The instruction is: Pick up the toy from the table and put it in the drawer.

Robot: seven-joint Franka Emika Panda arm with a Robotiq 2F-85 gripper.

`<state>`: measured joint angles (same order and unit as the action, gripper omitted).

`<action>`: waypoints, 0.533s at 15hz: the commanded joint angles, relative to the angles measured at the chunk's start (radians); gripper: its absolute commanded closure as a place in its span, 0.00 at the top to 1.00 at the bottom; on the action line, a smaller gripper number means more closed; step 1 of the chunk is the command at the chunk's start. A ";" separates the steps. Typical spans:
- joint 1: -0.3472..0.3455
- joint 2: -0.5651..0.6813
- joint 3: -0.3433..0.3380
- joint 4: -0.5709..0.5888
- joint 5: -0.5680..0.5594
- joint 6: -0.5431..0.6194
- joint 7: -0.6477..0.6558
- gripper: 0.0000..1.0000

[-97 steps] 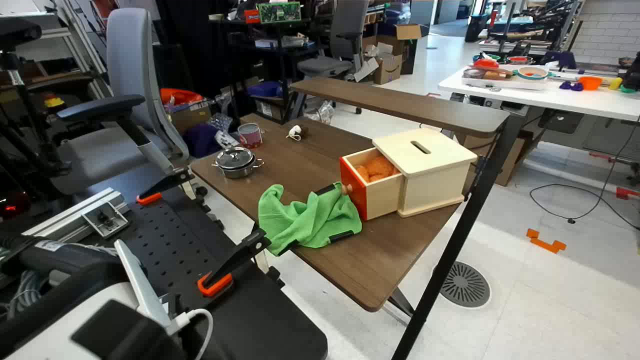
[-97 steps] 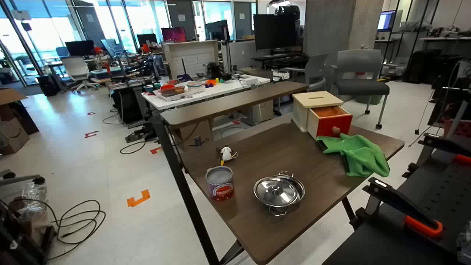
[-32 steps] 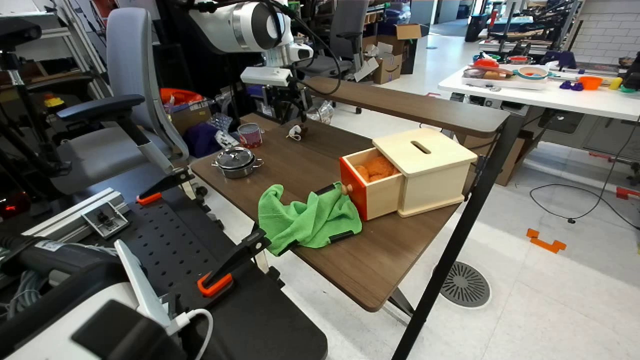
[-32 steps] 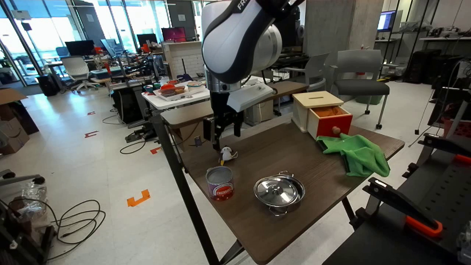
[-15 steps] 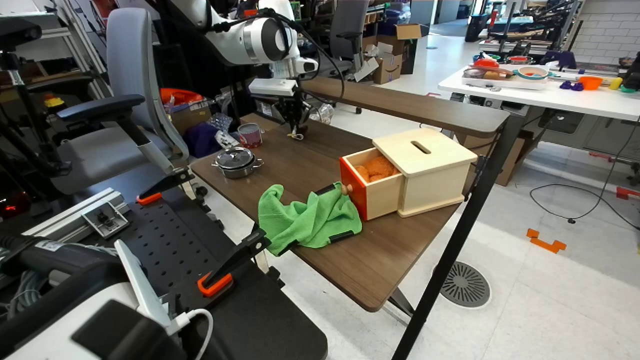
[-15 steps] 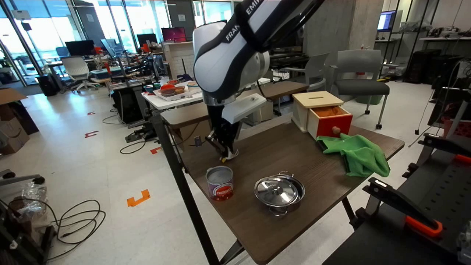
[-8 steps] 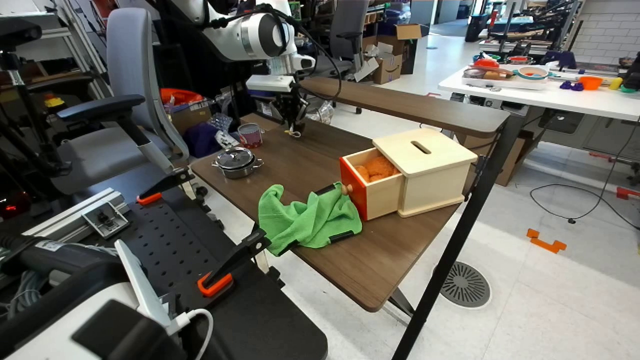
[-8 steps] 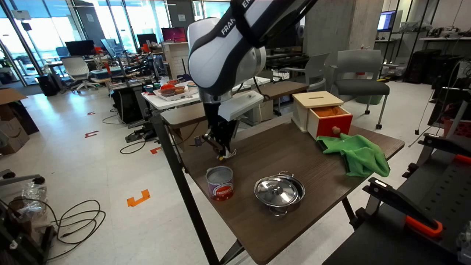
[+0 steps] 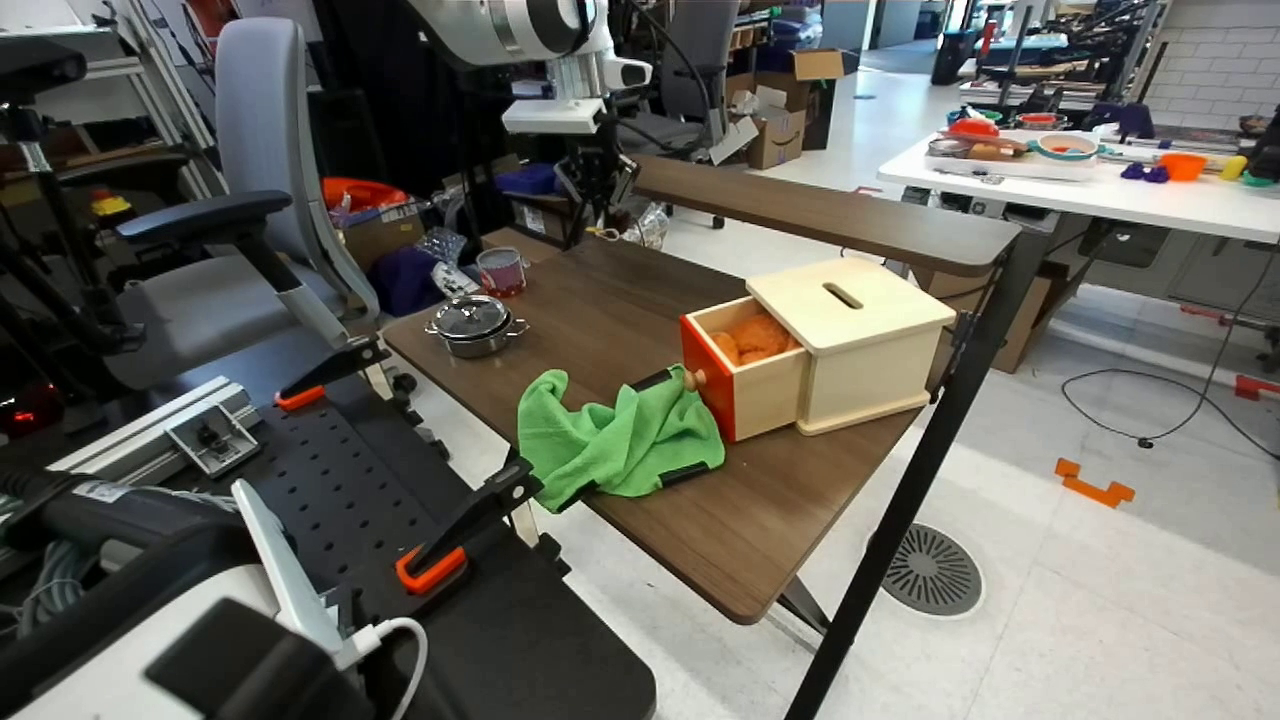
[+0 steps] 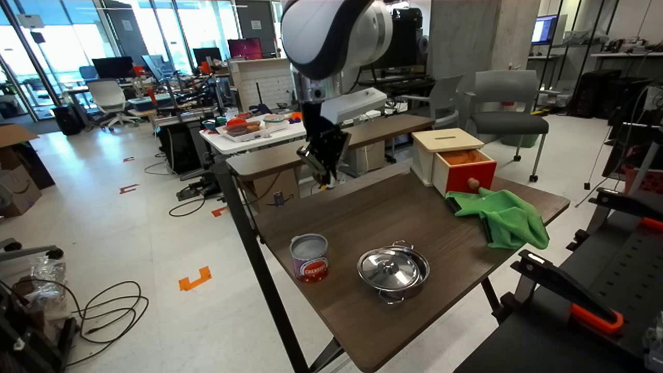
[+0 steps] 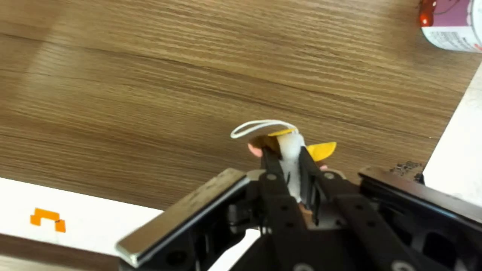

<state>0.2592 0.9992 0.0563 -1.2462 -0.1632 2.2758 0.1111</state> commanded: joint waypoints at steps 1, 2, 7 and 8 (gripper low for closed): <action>-0.049 -0.160 -0.003 -0.169 0.044 -0.004 0.002 0.04; -0.068 -0.195 0.000 -0.201 0.059 -0.002 -0.001 0.04; -0.161 -0.314 -0.004 -0.309 0.119 0.026 -0.025 0.04; -0.179 -0.352 -0.008 -0.351 0.132 0.038 -0.021 0.04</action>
<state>0.1244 0.7608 0.0513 -1.4644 -0.0770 2.2767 0.1065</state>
